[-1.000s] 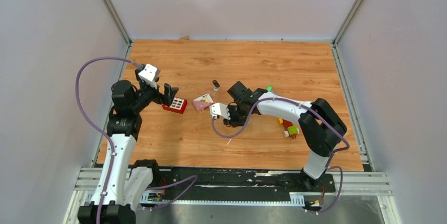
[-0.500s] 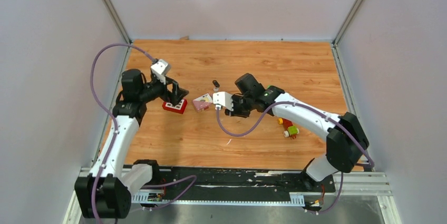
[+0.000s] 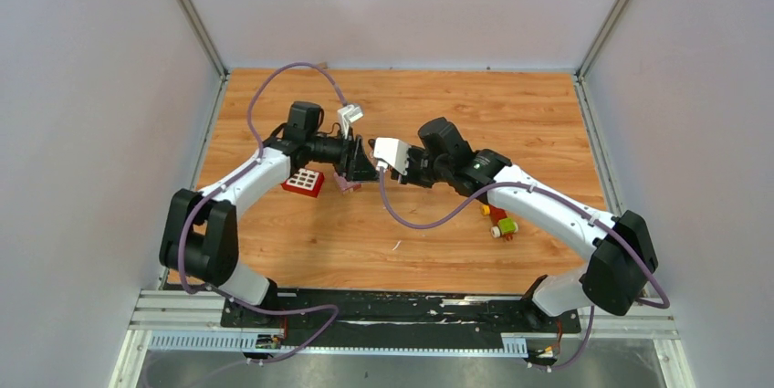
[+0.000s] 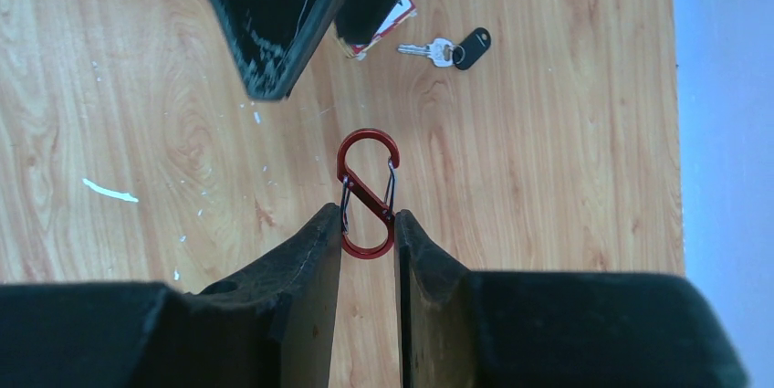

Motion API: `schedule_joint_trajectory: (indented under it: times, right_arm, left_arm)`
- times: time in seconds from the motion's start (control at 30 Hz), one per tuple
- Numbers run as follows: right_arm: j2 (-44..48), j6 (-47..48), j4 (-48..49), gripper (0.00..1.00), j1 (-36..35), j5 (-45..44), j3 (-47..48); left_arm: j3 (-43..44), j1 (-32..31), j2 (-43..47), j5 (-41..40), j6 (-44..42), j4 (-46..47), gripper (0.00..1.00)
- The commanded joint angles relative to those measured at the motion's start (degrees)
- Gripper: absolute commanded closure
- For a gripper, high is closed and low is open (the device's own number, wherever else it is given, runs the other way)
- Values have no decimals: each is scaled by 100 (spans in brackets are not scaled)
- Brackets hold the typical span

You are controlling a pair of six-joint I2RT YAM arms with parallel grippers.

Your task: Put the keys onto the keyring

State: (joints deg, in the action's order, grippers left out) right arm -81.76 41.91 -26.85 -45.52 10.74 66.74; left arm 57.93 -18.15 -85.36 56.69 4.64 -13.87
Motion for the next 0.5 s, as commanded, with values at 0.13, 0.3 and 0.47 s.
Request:
schedule_joint_trajectory:
  times: [0.13, 0.3, 0.47]
  right_arm:
    - [27, -227, 460, 87, -19, -327, -62]
    - [12, -232, 528, 87, -21, -318, -136]
    - [4, -256, 549, 87, -19, -296, -153]
  left_arm:
    - [-74, -361, -489, 698, 2092, 2079, 26]
    - [-134, -373, -713, 693, 2677, 2762, 29]
    - [-236, -374, -909, 669, 3201, 3318, 43]
